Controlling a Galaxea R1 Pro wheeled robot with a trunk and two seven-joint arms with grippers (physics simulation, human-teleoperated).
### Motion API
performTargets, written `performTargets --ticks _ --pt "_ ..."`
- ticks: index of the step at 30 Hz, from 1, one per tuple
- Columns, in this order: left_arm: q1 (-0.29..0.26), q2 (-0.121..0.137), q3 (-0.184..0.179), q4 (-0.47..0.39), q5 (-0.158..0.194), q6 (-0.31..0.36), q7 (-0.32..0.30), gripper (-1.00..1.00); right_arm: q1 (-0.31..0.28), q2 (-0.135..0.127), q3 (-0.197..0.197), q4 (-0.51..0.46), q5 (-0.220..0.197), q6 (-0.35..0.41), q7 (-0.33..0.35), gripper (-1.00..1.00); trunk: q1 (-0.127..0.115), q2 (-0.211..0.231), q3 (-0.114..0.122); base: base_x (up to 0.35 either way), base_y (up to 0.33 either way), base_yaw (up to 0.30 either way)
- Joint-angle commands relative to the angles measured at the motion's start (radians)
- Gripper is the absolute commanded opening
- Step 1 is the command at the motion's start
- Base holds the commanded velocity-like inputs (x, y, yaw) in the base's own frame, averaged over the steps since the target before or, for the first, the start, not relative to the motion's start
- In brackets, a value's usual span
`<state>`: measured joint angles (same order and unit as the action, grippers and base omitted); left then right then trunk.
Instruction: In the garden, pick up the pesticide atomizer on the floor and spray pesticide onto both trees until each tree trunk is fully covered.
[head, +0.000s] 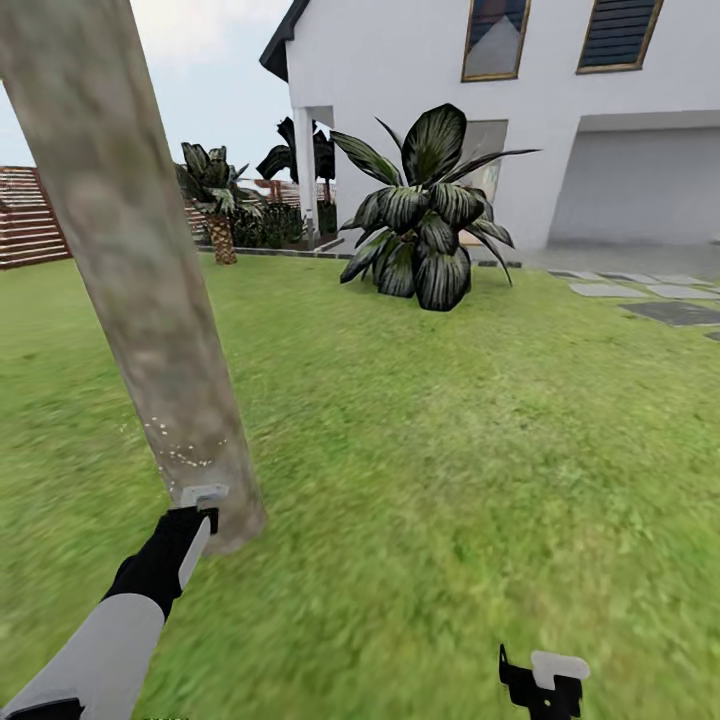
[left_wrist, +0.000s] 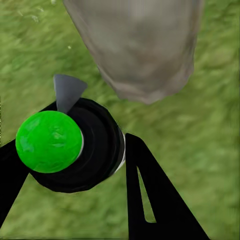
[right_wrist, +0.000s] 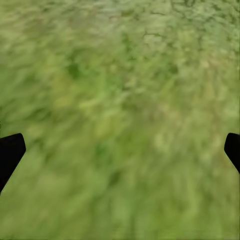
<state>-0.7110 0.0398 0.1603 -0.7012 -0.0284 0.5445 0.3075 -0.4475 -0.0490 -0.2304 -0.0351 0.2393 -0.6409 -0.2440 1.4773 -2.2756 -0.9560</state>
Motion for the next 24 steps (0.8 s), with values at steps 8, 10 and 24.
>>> performTargets --ticks 8,10,24 --pt "-0.001 0.003 0.000 0.076 -0.015 -0.021 0.032 -1.00 0.000 0.000 -0.006 0.000 0.010 -0.002 -0.006 1.00 0.000 0.000 -0.001 0.078 -0.264 0.276" --pt "-0.001 0.003 0.000 0.076 -0.015 -0.021 0.036 -1.00 0.000 0.000 -0.006 0.000 0.010 -0.002 -0.005 1.00 0.000 0.000 -0.001 0.002 -0.274 0.275" --pt "-0.001 0.014 0.001 0.080 -0.015 -0.021 0.039 -1.00 0.000 0.000 -0.006 0.000 0.010 -0.002 -0.005 1.00 0.000 0.000 -0.001 0.105 -0.263 0.155"
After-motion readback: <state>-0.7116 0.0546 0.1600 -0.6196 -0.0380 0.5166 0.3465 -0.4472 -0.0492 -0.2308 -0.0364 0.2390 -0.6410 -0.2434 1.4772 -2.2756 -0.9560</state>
